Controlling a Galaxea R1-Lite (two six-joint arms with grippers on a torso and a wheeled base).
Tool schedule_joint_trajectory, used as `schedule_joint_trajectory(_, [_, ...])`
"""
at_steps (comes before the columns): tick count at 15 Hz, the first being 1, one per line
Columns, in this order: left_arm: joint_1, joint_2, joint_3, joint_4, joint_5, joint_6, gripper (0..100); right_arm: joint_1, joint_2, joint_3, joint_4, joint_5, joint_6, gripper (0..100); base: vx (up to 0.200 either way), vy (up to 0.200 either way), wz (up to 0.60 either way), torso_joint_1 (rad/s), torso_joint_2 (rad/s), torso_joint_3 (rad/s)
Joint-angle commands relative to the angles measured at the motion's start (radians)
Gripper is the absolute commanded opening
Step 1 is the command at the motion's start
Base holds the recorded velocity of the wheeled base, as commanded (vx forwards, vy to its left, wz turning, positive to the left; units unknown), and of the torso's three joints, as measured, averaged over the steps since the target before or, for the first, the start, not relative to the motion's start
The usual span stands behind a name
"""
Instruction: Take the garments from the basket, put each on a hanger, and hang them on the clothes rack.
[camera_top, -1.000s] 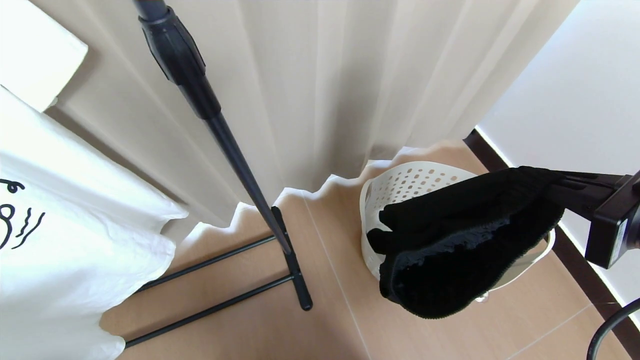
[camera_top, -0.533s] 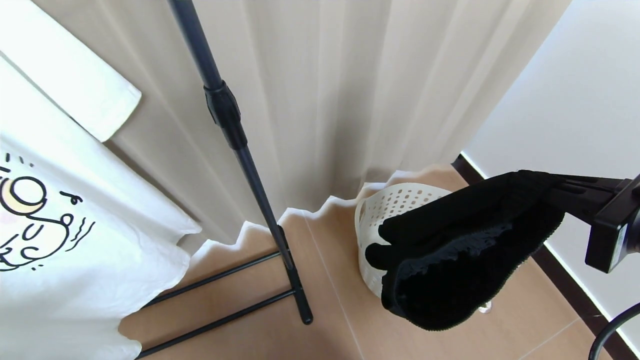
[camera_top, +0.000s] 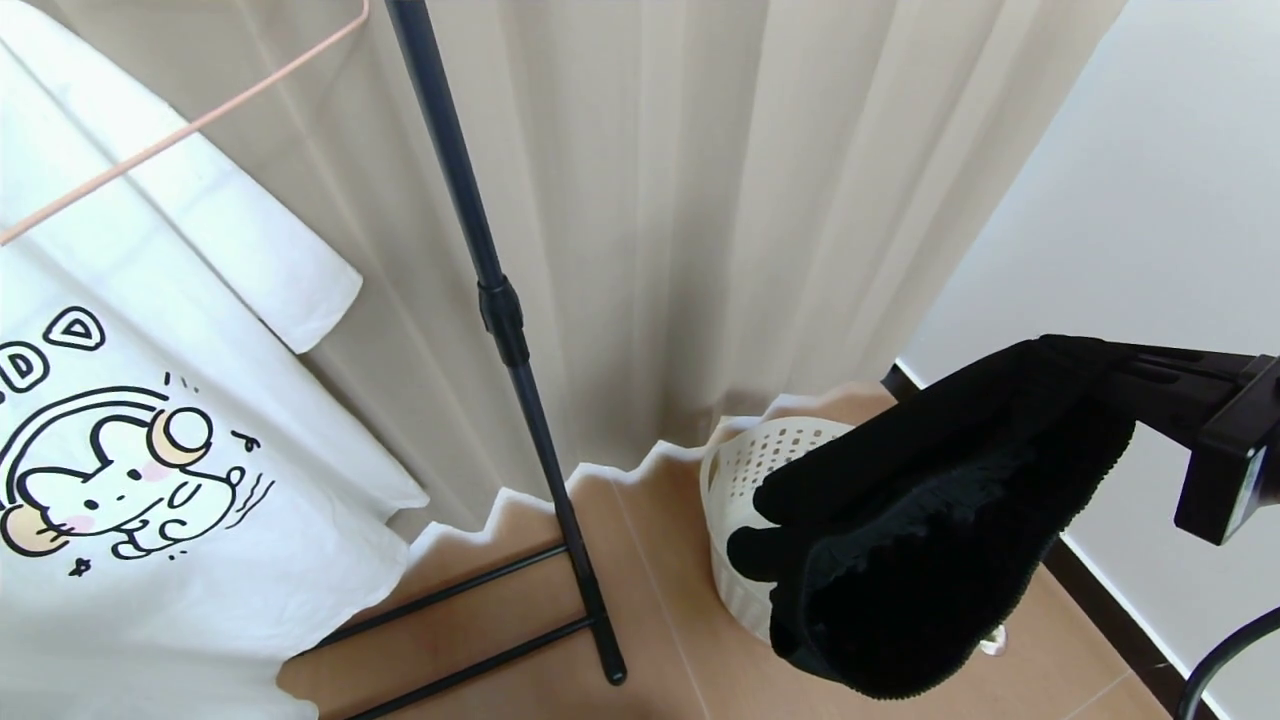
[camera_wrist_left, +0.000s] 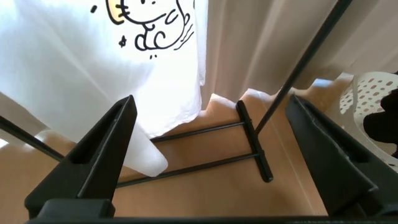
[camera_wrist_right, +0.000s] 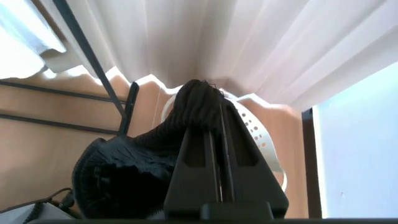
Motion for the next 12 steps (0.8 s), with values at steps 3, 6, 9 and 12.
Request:
schedule_joint_trajectory(3, [0.0, 0.001, 0.0, 0.0, 0.0, -0.001, 100, -0.005, 0.003, 0.007, -0.003, 0.003, -0.001, 0, 0.0, 0.0, 0.0, 0.017, -0.04, 0.163])
schedule_joint_trajectory(6, [0.0, 0.001, 0.0, 0.0, 0.002, -0.001, 100, -0.005, 0.014, 0.012, -0.003, 0.004, -0.001, 0, 0.0, 0.0, 0.0, 0.113, -0.34, -0.168])
schedule_joint_trajectory(9, [0.0, 0.001, 0.0, 0.0, 0.0, -0.001, 100, -0.005, 0.02, 0.013, -0.003, 0.004, -0.001, 0, 0.0, 0.0, 0.0, 0.167, -0.47, -0.235])
schedule_joint_trajectory(12, [0.0, 0.001, 0.0, 0.0, 0.0, -0.001, 100, -0.005, 0.018, 0.018, -0.003, 0.004, -0.001, 0, 0.0, 0.0, 0.0, 0.181, -0.52, -0.152])
